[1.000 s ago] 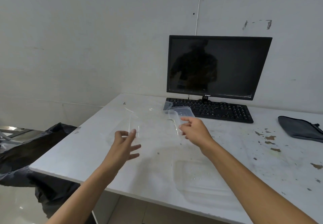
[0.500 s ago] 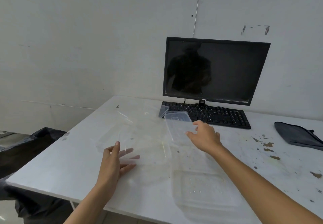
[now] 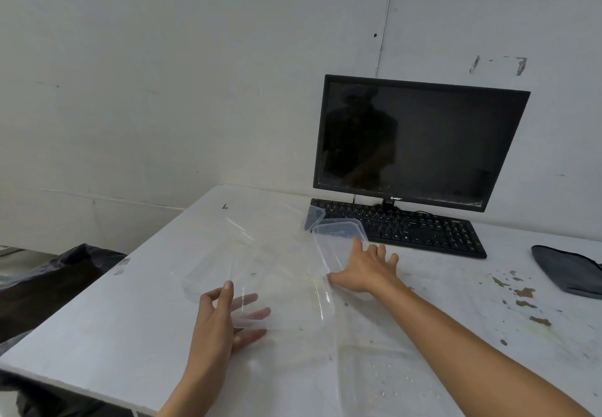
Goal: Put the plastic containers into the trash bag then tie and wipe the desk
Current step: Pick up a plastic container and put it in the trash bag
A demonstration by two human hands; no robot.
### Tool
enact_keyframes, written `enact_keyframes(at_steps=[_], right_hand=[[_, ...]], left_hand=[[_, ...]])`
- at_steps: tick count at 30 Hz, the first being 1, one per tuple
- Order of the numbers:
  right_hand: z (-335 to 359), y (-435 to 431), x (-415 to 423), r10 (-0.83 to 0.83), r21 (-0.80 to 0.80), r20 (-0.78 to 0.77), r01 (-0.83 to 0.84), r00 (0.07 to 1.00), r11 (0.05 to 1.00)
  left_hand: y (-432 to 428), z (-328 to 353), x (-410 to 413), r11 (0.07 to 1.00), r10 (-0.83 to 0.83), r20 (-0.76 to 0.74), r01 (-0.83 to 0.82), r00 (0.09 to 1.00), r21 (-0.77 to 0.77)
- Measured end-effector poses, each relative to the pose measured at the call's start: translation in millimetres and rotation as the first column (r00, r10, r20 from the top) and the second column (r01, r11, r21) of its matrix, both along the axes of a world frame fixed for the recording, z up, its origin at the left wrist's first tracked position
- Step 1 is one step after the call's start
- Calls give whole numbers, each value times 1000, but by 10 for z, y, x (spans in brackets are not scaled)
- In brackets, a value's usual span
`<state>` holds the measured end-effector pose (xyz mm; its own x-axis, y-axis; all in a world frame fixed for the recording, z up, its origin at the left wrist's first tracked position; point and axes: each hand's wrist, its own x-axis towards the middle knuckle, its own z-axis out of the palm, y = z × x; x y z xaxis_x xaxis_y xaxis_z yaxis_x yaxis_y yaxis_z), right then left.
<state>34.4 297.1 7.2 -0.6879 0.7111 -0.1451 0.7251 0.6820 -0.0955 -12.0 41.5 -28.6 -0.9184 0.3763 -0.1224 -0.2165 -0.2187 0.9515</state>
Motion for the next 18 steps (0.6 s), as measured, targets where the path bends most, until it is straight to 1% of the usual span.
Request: enact_keyframes(at_steps=[3, 5, 9, 10, 14, 16, 18], right_hand=[[31, -28, -36, -3, -95, -27, 0, 1000, 995], [55, -37, -48, 13, -113, -32, -17, 999, 993], [134, -79, 16, 40, -121, -179, -62, 983, 991], [145, -99, 44, 53, -89, -224, -74, 973, 993], [191, -119, 132, 152, 176, -342, -96, 927, 980], [238, -105, 173, 197, 195, -413, -126, 889, 973], [295, -143, 232, 275, 159, -515, -224, 812, 961]], left_hand=[[-3, 6, -6, 1000, -6, 0, 6, 1000, 10], [0, 3, -10, 1000, -6, 0, 6, 1000, 10], [-1, 1, 0, 1000, -11, -11, 11, 1000, 9], [-6, -1, 4, 1000, -11, -13, 11, 1000, 5], [-18, 5, 14, 1000, -20, -5, 20, 1000, 13], [-35, 22, 23, 998, -62, 8, 62, 998, 31], [-68, 45, 27, 990, -126, 33, 124, 991, 64]])
